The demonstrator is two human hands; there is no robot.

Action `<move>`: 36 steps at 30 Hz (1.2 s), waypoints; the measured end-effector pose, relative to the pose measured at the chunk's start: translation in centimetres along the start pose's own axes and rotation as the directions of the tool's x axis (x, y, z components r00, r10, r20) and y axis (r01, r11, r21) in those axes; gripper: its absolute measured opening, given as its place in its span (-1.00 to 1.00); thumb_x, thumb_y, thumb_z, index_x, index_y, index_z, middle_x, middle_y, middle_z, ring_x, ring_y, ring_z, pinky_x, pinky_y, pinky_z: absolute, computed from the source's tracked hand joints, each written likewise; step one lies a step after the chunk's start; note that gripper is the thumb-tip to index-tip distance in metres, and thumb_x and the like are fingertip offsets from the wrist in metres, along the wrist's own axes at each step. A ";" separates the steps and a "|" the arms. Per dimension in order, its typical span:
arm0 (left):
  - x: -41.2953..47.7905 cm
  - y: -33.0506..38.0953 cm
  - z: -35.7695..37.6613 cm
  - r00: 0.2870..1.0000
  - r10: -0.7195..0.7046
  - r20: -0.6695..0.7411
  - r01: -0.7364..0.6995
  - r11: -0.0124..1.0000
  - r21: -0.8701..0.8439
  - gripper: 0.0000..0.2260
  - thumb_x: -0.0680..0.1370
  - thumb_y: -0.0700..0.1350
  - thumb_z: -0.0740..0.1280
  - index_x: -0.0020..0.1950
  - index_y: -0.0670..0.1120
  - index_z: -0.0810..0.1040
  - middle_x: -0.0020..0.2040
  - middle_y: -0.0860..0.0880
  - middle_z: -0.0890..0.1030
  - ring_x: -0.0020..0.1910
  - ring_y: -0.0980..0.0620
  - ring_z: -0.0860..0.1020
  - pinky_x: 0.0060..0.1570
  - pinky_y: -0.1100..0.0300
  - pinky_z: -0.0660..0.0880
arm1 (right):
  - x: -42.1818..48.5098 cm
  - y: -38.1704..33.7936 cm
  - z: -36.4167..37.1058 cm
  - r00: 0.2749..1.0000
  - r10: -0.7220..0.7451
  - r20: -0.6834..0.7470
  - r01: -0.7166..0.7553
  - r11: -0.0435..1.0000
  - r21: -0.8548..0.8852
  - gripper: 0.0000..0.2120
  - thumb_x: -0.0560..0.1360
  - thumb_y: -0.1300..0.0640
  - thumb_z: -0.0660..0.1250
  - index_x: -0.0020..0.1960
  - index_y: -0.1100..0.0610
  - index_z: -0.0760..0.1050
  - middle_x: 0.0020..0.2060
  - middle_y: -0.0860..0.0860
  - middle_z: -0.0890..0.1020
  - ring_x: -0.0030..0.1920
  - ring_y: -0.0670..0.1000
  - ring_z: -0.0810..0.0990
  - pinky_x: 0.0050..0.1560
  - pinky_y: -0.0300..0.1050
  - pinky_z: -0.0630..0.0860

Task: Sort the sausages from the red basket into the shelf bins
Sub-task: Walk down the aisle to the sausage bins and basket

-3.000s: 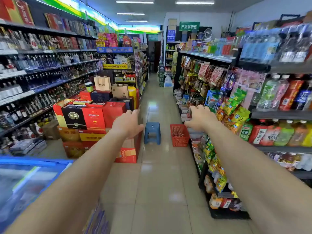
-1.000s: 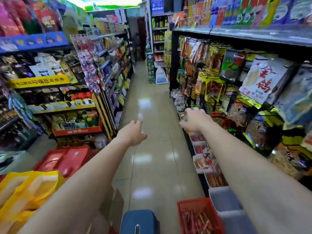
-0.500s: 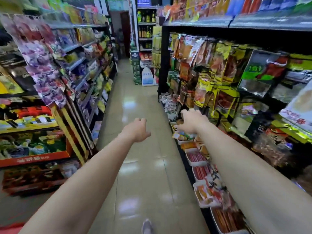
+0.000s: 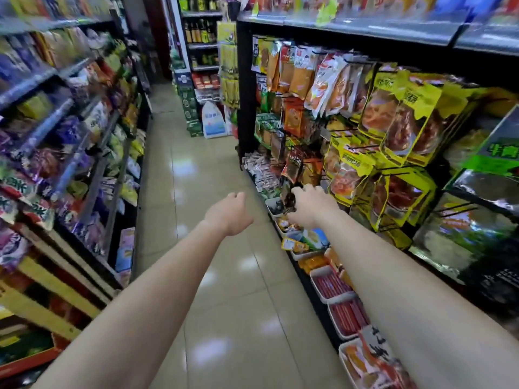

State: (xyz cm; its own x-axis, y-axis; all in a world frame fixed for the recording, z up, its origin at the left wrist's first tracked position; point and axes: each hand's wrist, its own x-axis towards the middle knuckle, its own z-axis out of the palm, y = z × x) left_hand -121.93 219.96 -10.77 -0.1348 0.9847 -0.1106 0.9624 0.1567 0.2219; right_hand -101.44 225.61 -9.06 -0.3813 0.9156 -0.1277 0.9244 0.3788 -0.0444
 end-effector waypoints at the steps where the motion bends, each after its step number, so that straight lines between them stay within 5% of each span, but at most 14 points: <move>1: 0.9 -0.1 -0.1 1.000 0.016 0.006 -0.016 1.000 0.005 -0.42 0.54 0.08 0.31 0.49 -0.13 0.29 0.41 -0.17 0.39 0.36 -0.19 0.44 0.29 -0.08 0.44 | 1.0 0.1 -0.1 1.000 0.011 -0.001 -0.011 1.000 0.002 -0.40 0.52 -0.16 0.28 0.45 0.08 0.25 0.36 0.15 0.36 0.37 0.25 0.32 0.22 0.21 0.43; 11: 9.2 5.4 1.1 0.980 0.186 0.068 -0.191 0.979 0.077 -0.46 0.56 0.06 0.29 0.49 -0.10 0.29 0.38 -0.17 0.42 0.31 -0.19 0.47 0.22 -0.07 0.47 | 4.0 7.5 1.7 0.985 0.171 0.014 -0.172 0.979 0.108 -0.41 0.53 -0.13 0.30 0.45 0.09 0.25 0.39 0.17 0.33 0.38 0.26 0.31 0.19 0.19 0.47; 17: 10.1 13.6 8.3 0.884 0.385 0.265 -0.411 0.910 0.050 -0.46 0.54 0.01 0.31 0.49 -0.09 0.29 0.36 -0.16 0.46 0.29 -0.17 0.48 0.19 -0.09 0.50 | -4.2 14.2 7.3 0.894 0.437 0.101 -0.449 0.870 0.203 -0.37 0.53 -0.16 0.30 0.48 0.09 0.23 0.41 0.16 0.31 0.39 0.24 0.31 0.22 0.20 0.46; 23: 4.5 21.9 16.8 0.635 0.640 0.432 -0.723 0.690 0.040 -0.54 0.51 0.09 0.31 0.36 -0.07 0.41 0.29 -0.19 0.52 0.24 -0.21 0.53 0.13 -0.02 0.51 | -18.0 17.2 13.9 0.639 0.747 0.186 -0.761 0.578 0.294 -0.32 0.48 -0.20 0.35 0.46 0.10 0.27 0.35 0.18 0.37 0.34 0.28 0.37 0.23 0.21 0.46; 26: -0.6 24.9 20.4 0.476 0.719 0.507 -0.831 0.557 -0.009 -0.47 0.54 0.08 0.33 0.47 -0.03 0.34 0.41 -0.18 0.44 0.32 -0.19 0.48 0.19 -0.01 0.47 | -26.0 16.0 17.1 0.476 0.832 0.285 -0.867 0.390 0.309 -0.25 0.48 -0.20 0.36 0.54 0.05 0.17 0.43 0.19 0.31 0.38 0.30 0.33 0.25 0.23 0.45; 30: -8.2 27.9 24.4 0.308 0.764 0.567 -0.905 0.420 -0.075 -0.45 0.57 0.10 0.31 0.51 -0.05 0.29 0.44 -0.16 0.42 0.38 -0.17 0.44 0.27 -0.03 0.44 | -35.8 13.5 20.5 0.275 0.889 0.366 -0.945 0.180 0.273 -0.30 0.49 -0.16 0.34 0.50 0.13 0.21 0.41 0.20 0.32 0.39 0.29 0.34 0.27 0.20 0.44; 36: -18.5 32.4 28.4 0.132 0.776 0.616 -0.952 0.273 -0.140 -0.52 0.54 0.02 0.34 0.43 -0.09 0.39 0.33 -0.14 0.52 0.26 -0.17 0.52 0.15 0.01 0.49 | -47.5 12.0 23.9 0.080 0.887 0.454 -0.962 -0.051 0.269 -0.28 0.49 -0.13 0.35 0.54 0.11 0.18 0.45 0.17 0.29 0.45 0.27 0.26 0.34 0.22 0.35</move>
State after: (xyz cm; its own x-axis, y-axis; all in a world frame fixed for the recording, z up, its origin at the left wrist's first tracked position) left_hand -81.55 204.64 -29.01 0.8746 0.2046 -0.4395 0.3580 -0.8838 0.3011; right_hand -72.04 183.40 -27.22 0.7935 0.3477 -0.4994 0.3213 -0.9364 -0.1414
